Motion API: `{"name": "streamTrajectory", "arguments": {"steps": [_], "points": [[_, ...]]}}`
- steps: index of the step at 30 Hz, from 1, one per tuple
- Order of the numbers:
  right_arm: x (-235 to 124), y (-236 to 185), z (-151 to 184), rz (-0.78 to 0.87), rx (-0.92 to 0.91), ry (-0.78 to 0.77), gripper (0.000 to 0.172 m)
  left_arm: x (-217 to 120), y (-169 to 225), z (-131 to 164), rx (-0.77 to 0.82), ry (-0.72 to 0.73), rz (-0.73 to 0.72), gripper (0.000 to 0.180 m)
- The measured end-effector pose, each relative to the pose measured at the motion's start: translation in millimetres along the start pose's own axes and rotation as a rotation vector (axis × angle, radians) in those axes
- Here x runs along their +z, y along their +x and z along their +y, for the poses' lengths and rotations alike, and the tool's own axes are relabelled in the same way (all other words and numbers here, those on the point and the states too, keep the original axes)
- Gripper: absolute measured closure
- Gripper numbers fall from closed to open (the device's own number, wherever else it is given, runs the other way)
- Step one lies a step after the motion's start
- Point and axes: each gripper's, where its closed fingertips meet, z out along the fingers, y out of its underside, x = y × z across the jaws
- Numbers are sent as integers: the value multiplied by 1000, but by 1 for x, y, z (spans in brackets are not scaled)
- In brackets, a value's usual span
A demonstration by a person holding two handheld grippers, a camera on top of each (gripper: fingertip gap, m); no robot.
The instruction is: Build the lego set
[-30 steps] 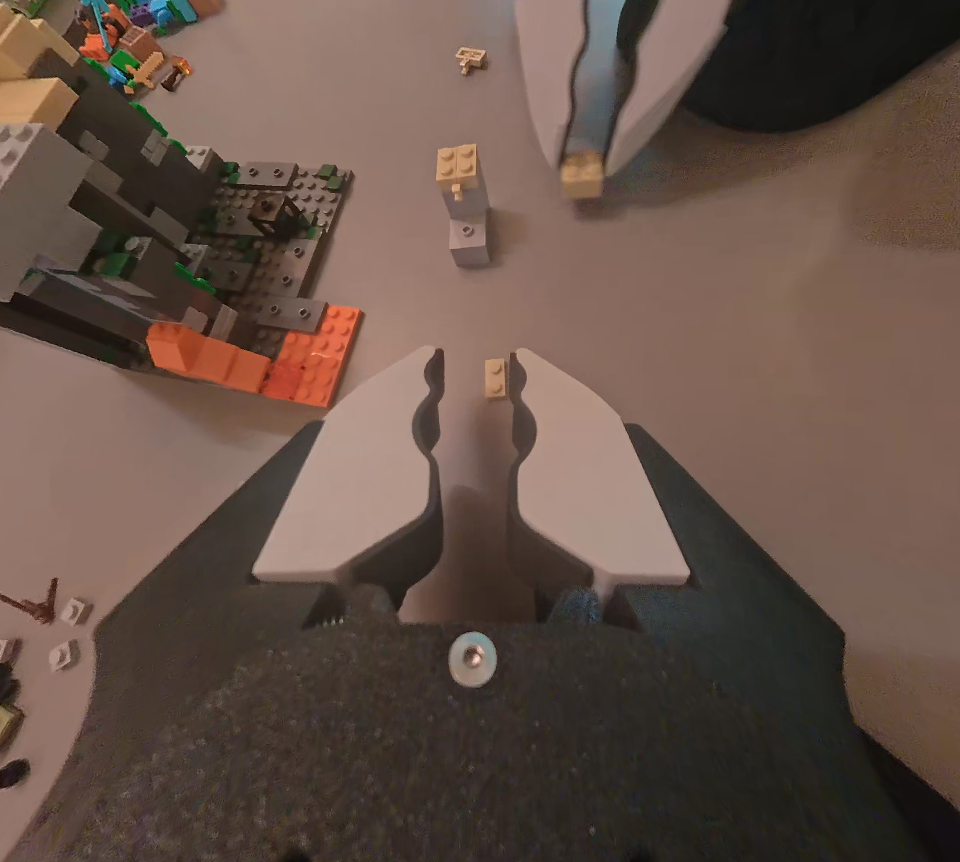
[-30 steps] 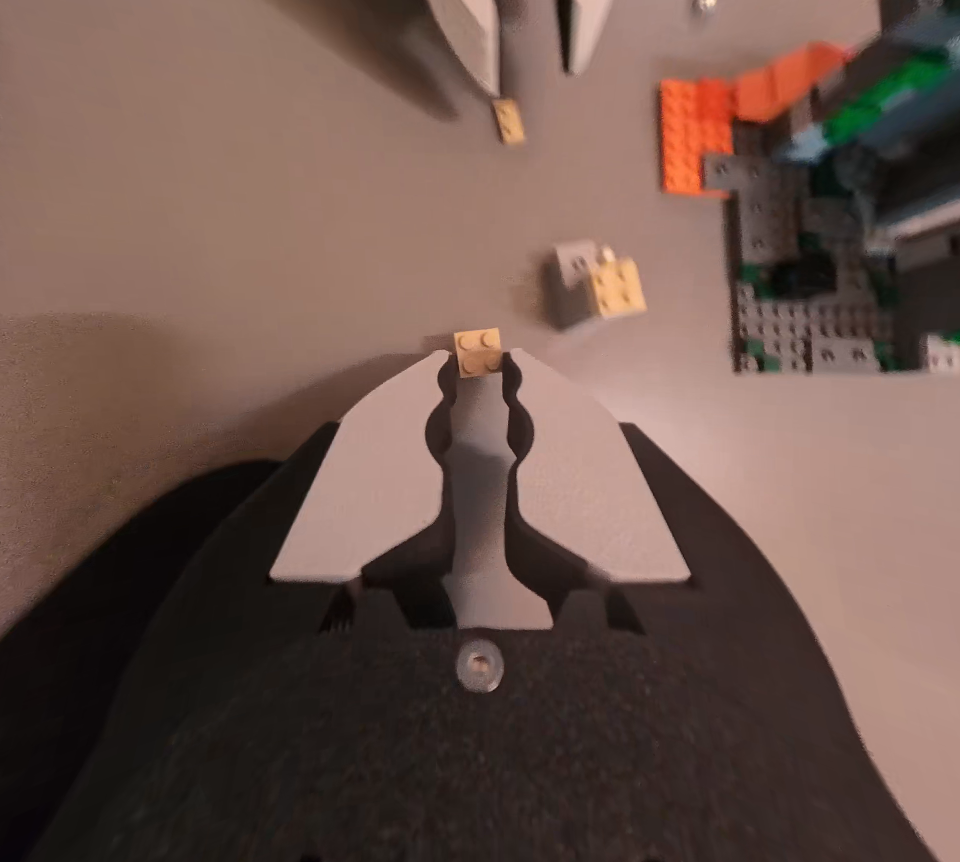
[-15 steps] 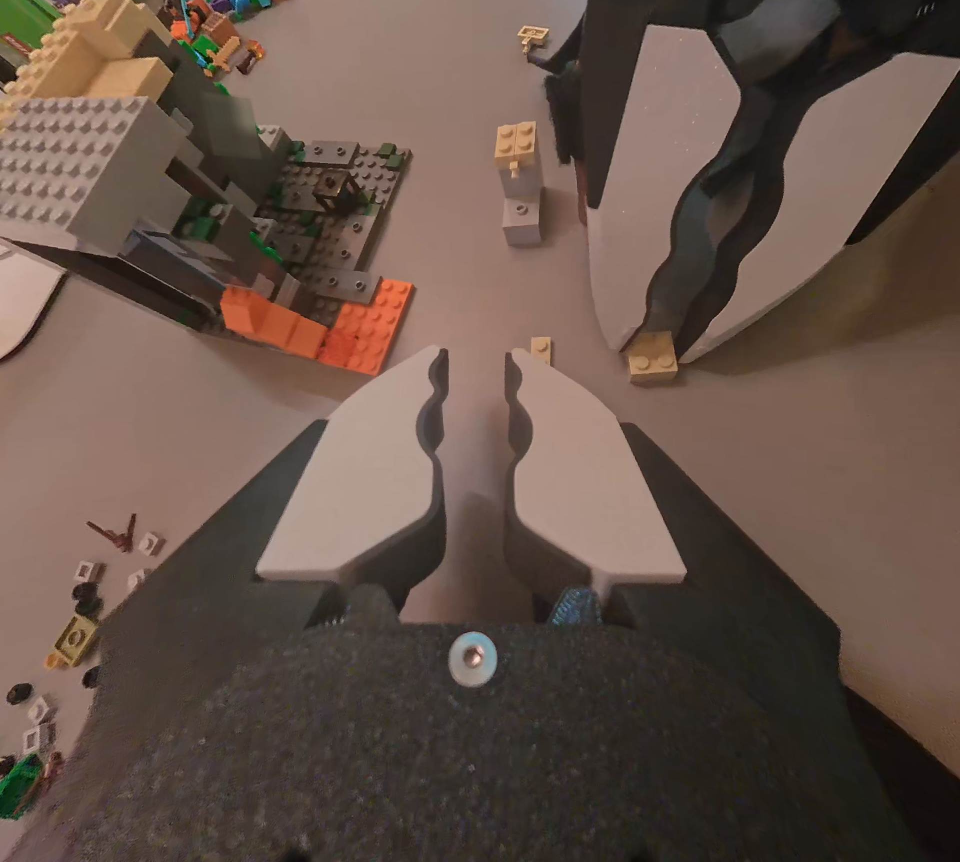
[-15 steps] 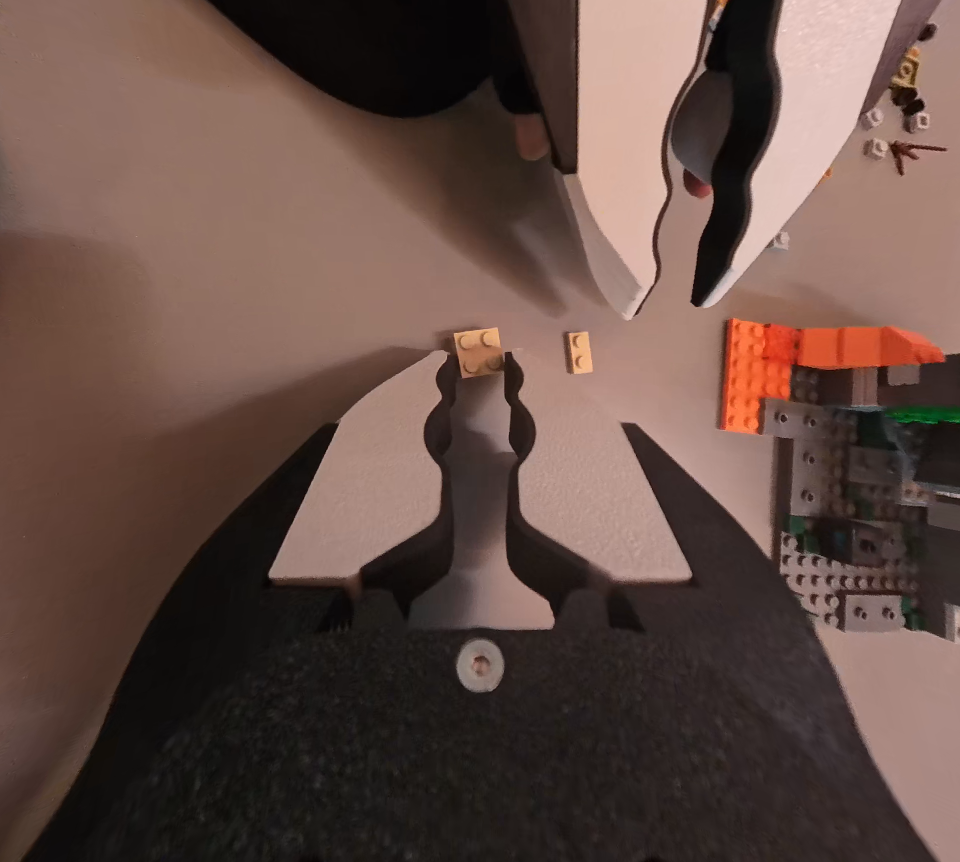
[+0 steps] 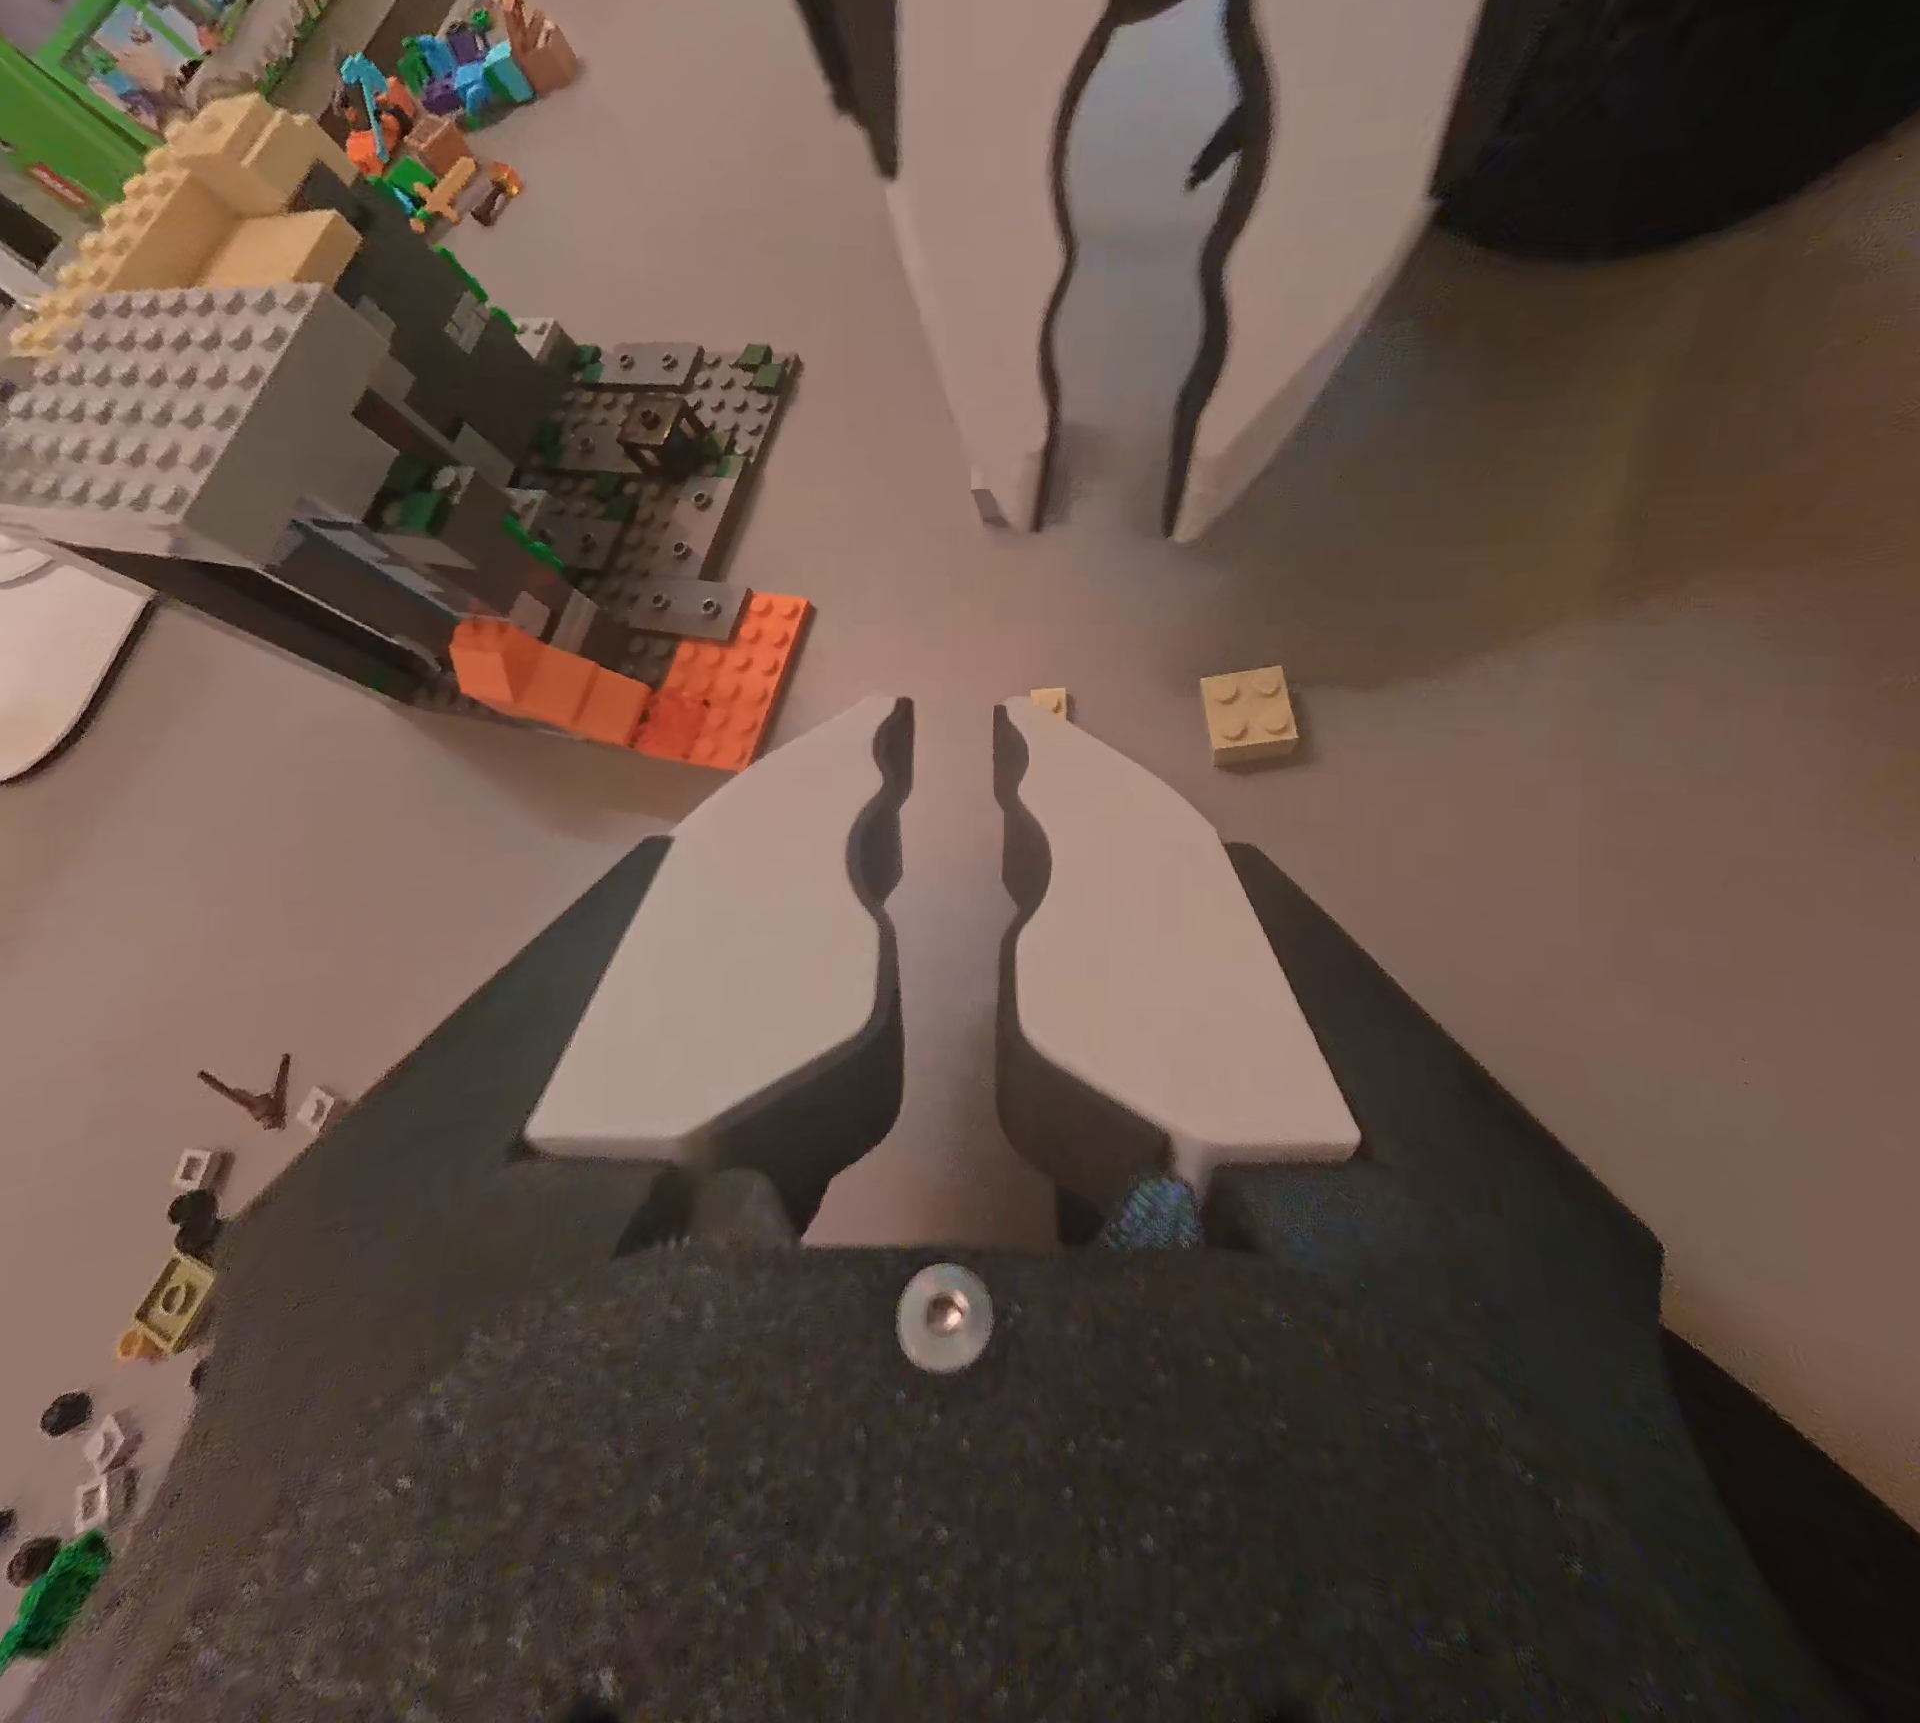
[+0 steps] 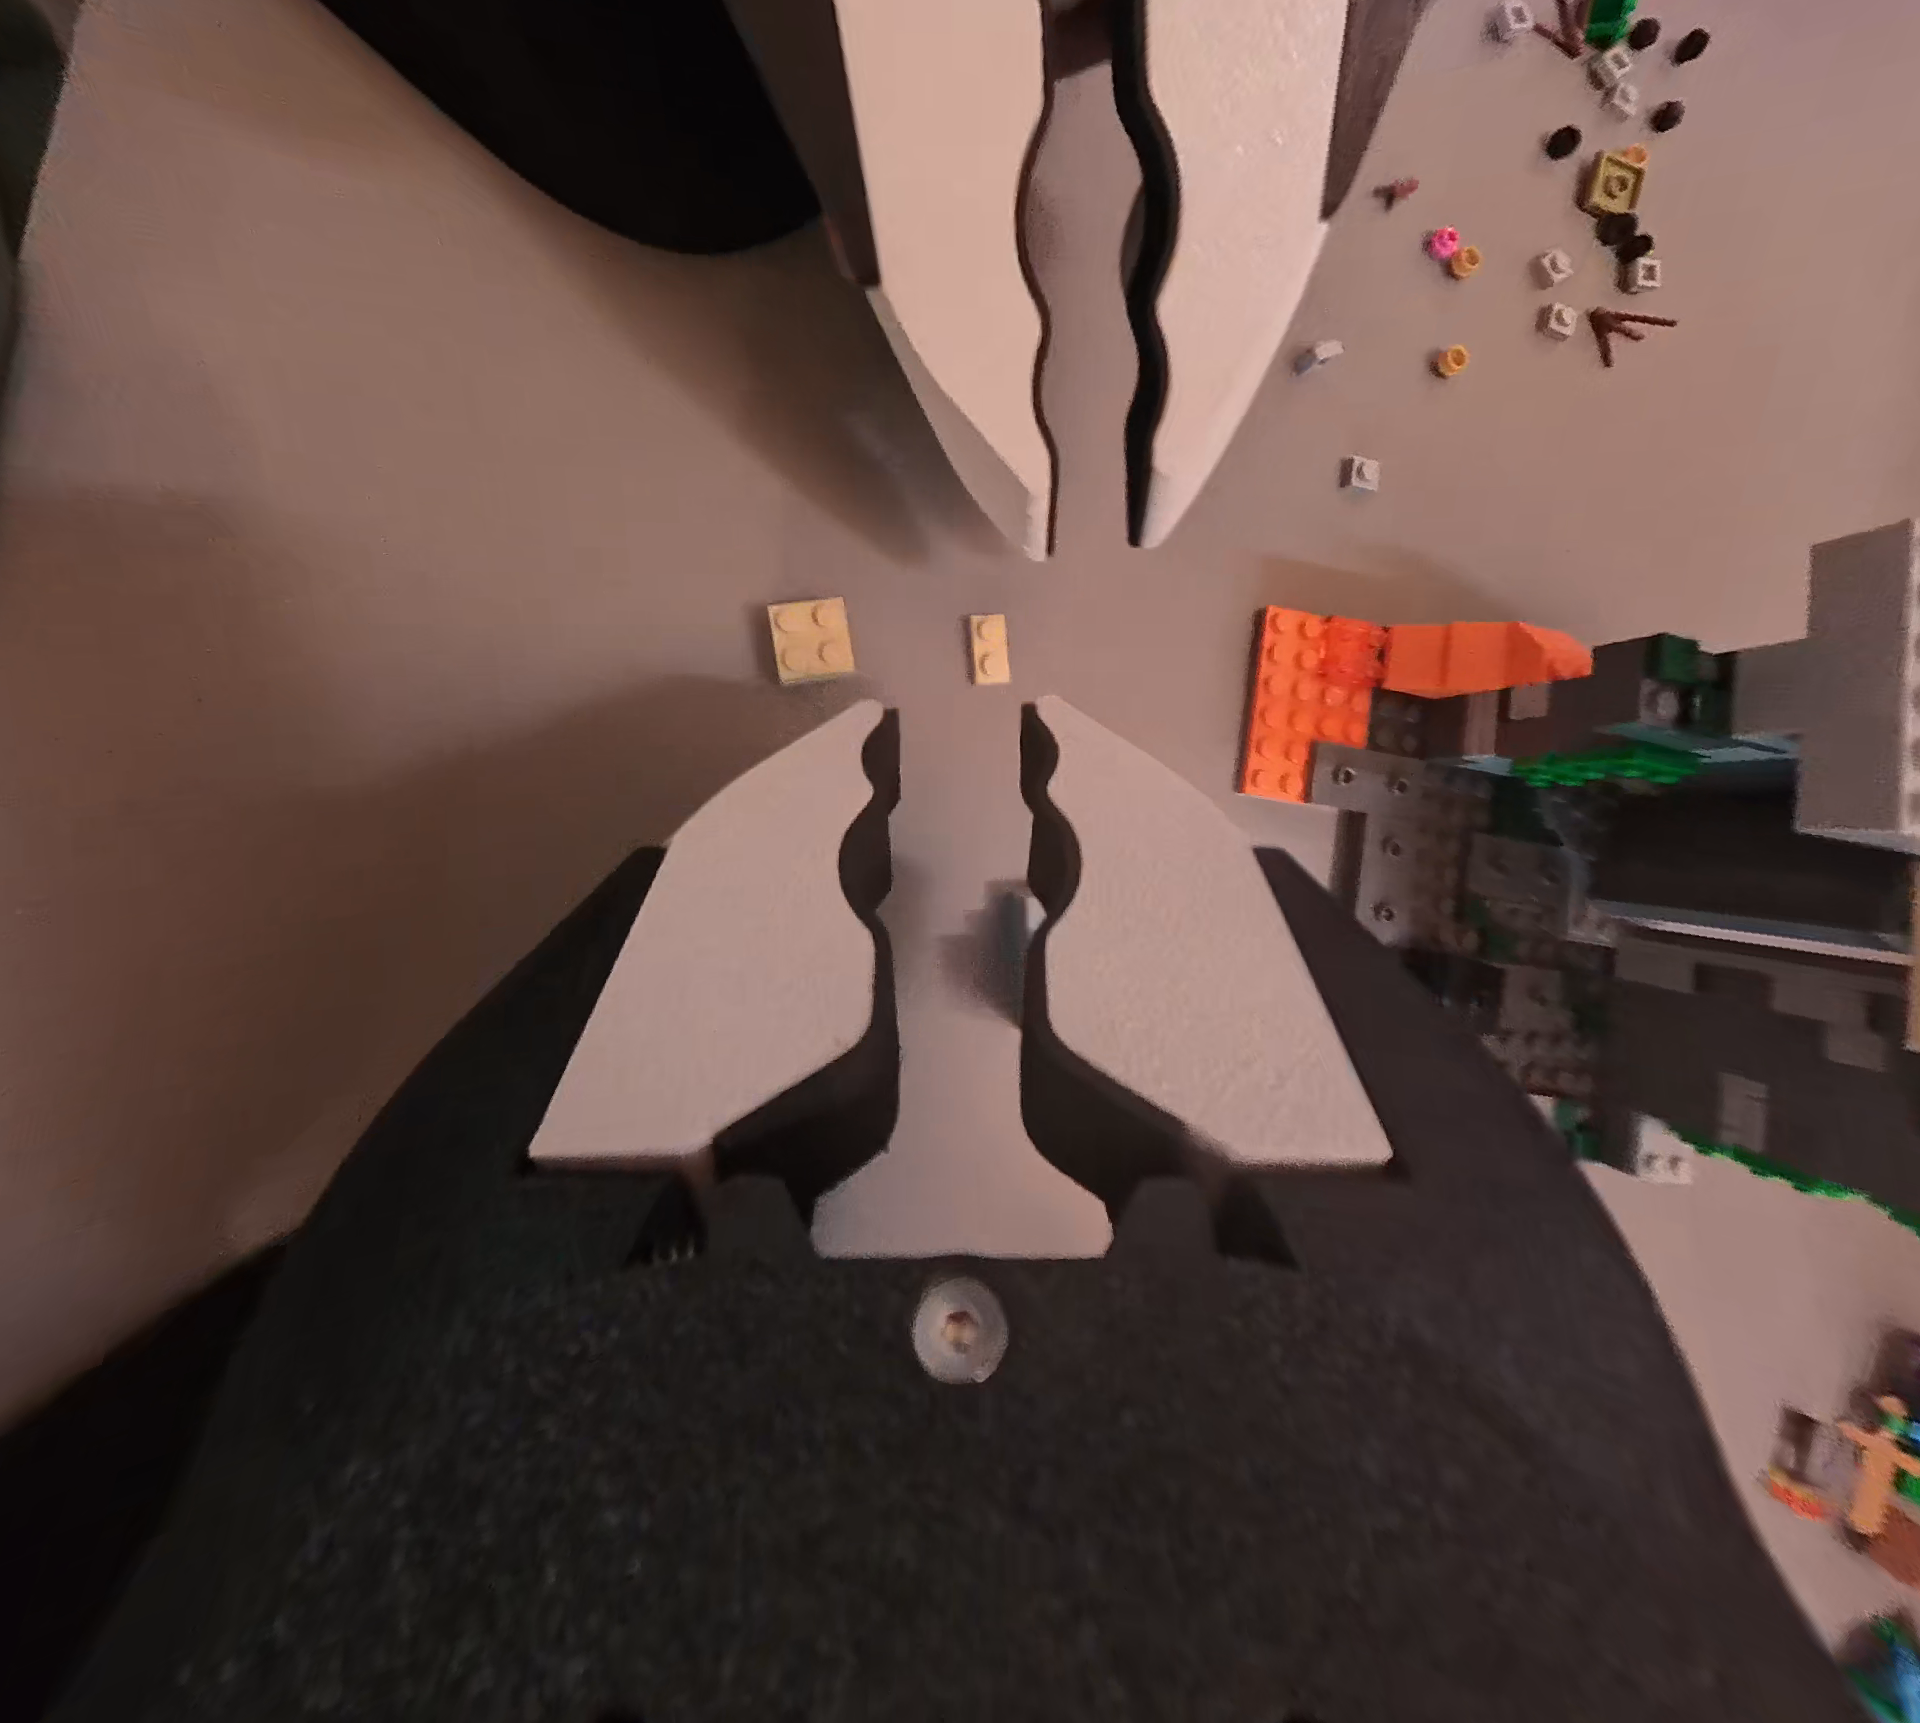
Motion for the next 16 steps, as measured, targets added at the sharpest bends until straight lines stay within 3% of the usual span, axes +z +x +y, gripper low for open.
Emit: {"name": "streamTrajectory", "arguments": {"steps": [1,16], "points": [[0,3,1,-10,-16,-18,150,-1,0,-1,0,5,2,168],[43,6,10,-208,-159,-299,153,-12,-28,13,-76,-29,-110,168]]}}
